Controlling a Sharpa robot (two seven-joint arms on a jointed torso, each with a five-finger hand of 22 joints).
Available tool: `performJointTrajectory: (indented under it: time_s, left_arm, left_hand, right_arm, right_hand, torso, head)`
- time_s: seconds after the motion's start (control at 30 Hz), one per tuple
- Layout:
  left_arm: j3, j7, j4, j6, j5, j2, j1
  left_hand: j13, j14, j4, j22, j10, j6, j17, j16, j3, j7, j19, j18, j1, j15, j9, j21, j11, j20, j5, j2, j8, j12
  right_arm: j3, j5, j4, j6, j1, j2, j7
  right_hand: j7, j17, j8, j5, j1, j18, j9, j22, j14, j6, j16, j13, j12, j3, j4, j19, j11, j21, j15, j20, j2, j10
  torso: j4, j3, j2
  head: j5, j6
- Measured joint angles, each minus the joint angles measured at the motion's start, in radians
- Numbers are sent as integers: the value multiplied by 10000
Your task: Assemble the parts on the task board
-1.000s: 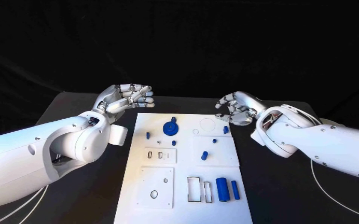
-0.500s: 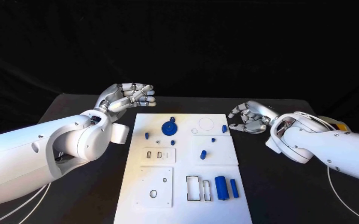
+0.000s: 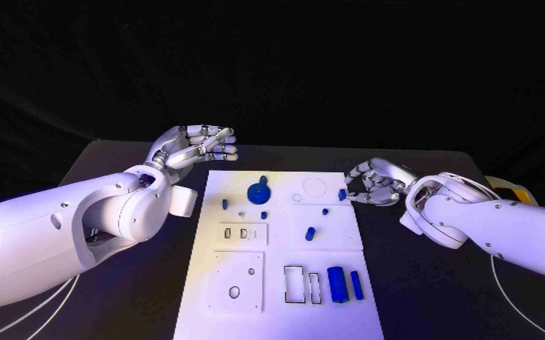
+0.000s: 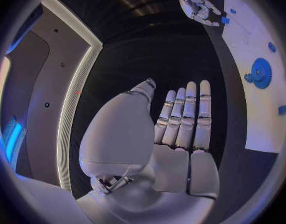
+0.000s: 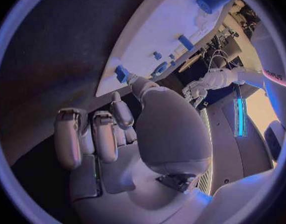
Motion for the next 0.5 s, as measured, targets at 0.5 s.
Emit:
performJointTrajectory:
  time_s: [0.5]
  left_arm:
    - [-1, -6, 0, 5, 0, -20, 0]
  left_hand:
    - [0, 0, 0, -7, 0, 0, 11, 0, 0, 0, 0, 0, 0, 0, 0, 0, 0, 0, 0, 0, 0, 0]
  right_arm:
    - [-5, -21, -167, 40, -176, 268, 65]
  right_hand:
    - [9, -1, 0, -6, 133, 0, -9, 8, 0, 176, 0, 85, 1, 150, -149, 0, 1, 0, 0, 1, 133, 0]
  torso:
    - [-12, 0, -1]
  head:
    - [83, -75]
